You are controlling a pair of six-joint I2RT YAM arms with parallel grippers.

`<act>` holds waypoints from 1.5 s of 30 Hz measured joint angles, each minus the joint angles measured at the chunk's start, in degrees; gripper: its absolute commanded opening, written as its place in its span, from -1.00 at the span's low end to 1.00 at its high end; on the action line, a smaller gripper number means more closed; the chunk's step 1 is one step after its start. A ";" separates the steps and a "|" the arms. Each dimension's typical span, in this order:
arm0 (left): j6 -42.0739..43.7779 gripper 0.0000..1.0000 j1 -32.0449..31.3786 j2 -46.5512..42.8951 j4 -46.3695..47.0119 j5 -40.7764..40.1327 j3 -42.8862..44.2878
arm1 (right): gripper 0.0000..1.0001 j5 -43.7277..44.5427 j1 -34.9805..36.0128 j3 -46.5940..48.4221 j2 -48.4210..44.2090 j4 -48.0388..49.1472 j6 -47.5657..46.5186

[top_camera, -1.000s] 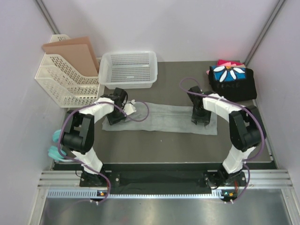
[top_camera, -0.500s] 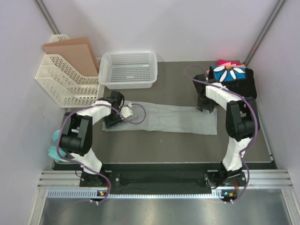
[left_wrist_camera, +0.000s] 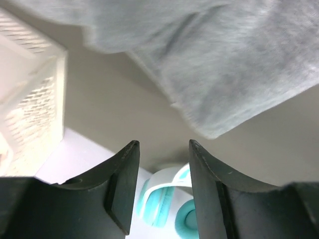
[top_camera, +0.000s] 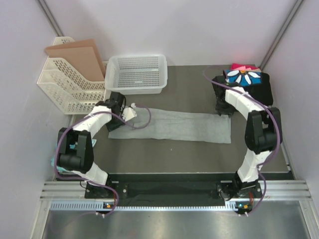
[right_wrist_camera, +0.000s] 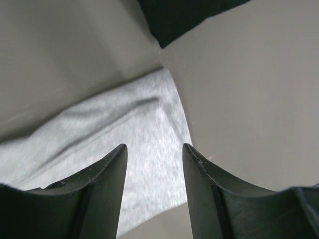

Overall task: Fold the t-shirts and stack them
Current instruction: Fold the other side of the tshirt into a rectangle, then grab the bottom of the folded rectangular tshirt with right arm

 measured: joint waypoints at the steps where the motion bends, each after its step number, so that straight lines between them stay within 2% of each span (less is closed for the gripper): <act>1: -0.09 0.02 0.09 -0.20 -1.01 0.20 1.46 | -0.01 -0.63 0.09 -0.79 -2.03 0.09 0.13; 6: -1.88 0.02 0.07 -0.20 -5.27 3.32 13.07 | 0.02 -5.44 1.01 -6.25 -11.61 2.21 0.13; 9: -3.21 0.02 -0.04 -0.15 -5.31 5.09 16.59 | 0.05 -6.78 1.57 -9.03 -12.15 3.30 0.11; 18: -8.09 0.01 -0.59 7.43 -6.05 8.63 16.96 | 0.06 -5.66 0.52 -11.54 -6.58 3.72 0.15; 24: -10.27 -0.01 -2.36 11.74 -5.90 9.68 18.18 | 0.12 -6.38 -3.43 -11.54 -5.79 5.14 0.09; 36: -12.11 0.00 -2.80 12.87 -4.48 8.63 18.73 | 0.18 -14.67 -9.60 -12.11 -2.58 7.67 -2.49; 39: -12.66 0.00 -2.80 12.87 -4.61 8.50 19.98 | 0.06 -16.46 -10.67 -12.39 -2.58 7.98 -2.47; 40: -12.81 0.01 -2.80 12.87 -4.61 8.48 20.44 | -0.04 -17.11 -10.93 -12.66 -2.67 8.35 -2.43; 41: -12.92 0.00 -2.80 12.85 -4.59 8.44 21.03 | -0.26 -17.70 -11.15 -12.81 -2.71 8.63 -2.38; 45: -13.00 0.01 -2.80 12.41 -4.66 8.17 21.57 | -0.42 -20.52 -11.52 -13.99 -3.26 10.97 -2.19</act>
